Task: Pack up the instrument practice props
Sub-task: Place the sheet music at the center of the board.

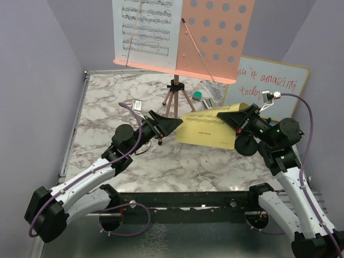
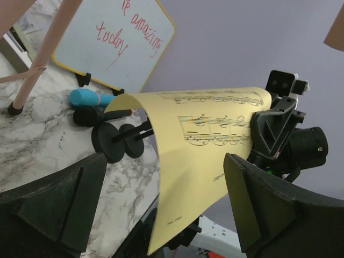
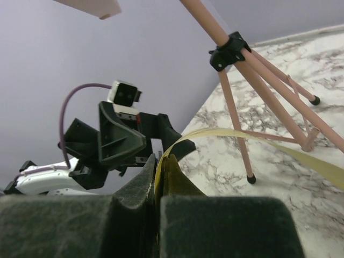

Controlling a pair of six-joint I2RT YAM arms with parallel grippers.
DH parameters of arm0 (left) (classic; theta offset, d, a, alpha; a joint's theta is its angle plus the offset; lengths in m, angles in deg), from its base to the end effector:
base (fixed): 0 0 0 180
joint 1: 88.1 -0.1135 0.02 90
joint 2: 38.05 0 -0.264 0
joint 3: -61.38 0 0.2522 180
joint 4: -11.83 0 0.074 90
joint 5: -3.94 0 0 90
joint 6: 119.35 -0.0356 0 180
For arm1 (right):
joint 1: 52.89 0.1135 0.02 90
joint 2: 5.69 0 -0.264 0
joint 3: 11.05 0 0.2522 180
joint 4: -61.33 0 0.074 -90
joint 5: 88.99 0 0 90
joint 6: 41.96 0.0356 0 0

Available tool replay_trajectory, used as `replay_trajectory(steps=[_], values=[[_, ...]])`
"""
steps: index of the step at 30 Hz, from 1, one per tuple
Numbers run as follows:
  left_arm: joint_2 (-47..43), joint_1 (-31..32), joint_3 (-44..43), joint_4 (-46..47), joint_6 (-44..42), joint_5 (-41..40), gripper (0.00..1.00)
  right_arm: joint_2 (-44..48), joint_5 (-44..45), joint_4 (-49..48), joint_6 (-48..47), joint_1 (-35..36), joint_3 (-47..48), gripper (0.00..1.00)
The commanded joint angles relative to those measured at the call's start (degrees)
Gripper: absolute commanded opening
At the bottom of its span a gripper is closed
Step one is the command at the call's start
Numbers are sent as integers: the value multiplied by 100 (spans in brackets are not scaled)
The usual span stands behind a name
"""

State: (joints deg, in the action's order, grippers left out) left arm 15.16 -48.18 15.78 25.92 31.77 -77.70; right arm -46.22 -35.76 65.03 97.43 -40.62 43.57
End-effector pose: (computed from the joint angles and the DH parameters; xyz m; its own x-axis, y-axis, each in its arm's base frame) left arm 0.1657 -0.1454 0.3038 -0.6112 -0.6182 -0.4943 0.4359 0.2583 -0.8621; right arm 0.1565 0.0558 0.3649 -0.4513 0.5242 -0.7222 -0.6191 0.3990 0.6764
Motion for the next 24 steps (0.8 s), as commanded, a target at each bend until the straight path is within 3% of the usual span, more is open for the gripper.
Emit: replay_trajectory(steps=[1, 13, 24], values=[[270, 2, -82, 336, 611, 76, 95, 33, -284, -1047, 332, -24, -178, 1], [488, 195, -94, 1115, 743, 506, 64, 5, -163, -1731, 698, -25, -728, 0], [69, 210, 251, 1569, 673, 446, 40, 2, -23, -1842, 656, -28, -948, 0]])
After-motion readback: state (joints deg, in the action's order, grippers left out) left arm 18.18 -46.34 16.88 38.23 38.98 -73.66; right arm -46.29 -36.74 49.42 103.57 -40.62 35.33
